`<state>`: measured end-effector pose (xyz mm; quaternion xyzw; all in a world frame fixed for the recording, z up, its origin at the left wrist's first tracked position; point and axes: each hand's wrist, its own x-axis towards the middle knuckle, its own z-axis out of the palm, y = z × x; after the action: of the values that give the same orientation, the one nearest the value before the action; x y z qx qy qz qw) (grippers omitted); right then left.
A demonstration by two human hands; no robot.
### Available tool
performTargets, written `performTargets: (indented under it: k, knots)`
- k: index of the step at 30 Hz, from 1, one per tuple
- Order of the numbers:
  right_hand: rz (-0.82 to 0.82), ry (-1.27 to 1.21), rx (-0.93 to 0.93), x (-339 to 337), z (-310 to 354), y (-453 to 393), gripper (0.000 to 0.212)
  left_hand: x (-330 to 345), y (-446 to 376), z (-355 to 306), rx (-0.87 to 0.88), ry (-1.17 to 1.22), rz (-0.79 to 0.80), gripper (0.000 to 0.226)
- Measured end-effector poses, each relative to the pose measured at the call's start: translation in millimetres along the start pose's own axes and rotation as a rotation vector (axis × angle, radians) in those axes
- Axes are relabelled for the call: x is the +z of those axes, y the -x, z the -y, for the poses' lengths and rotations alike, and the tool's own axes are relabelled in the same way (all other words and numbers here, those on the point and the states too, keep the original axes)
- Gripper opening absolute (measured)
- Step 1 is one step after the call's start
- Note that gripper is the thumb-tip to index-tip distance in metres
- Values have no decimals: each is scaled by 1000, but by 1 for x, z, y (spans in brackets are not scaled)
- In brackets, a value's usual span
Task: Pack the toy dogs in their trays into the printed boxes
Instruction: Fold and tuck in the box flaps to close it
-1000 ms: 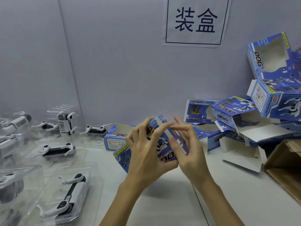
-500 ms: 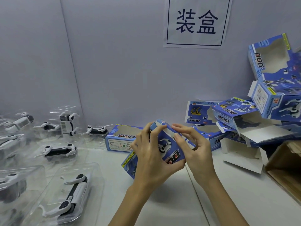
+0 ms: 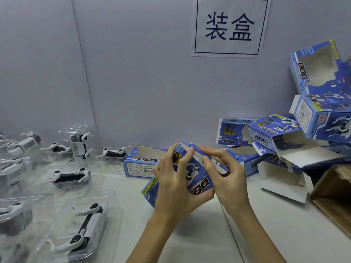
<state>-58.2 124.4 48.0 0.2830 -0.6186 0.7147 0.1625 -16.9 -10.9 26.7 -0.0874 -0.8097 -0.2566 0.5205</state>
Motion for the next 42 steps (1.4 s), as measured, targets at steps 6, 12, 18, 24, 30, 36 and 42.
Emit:
performTargets:
  k: [6, 12, 18, 24, 30, 36, 42]
  knots:
    - [63, -18, -54, 4, 0, 0, 23, -3, -4, 3, -13, -19, 12, 90]
    - [138, 67, -82, 4, -4, 2, 31, -6, -6, 11, -38, -30, 28, 97]
    - [229, -7, -21, 10, -6, 5, 38, -15, -13, 19, -100, 41, 20, 94]
    - [146, -123, 59, 9, -5, 2, 37, -10, -11, 14, -123, 54, 28, 96]
    - [133, 4, -30, 14, -12, 6, 36, -7, -9, 15, -103, 35, 55, 87]
    - [137, 388, -281, 14, -19, 8, 42, -6, -8, 18, -126, 96, 9, 71]
    - [94, 414, -337, 16, -20, 9, 38, -6, -10, 20, -89, 73, -10, 70]
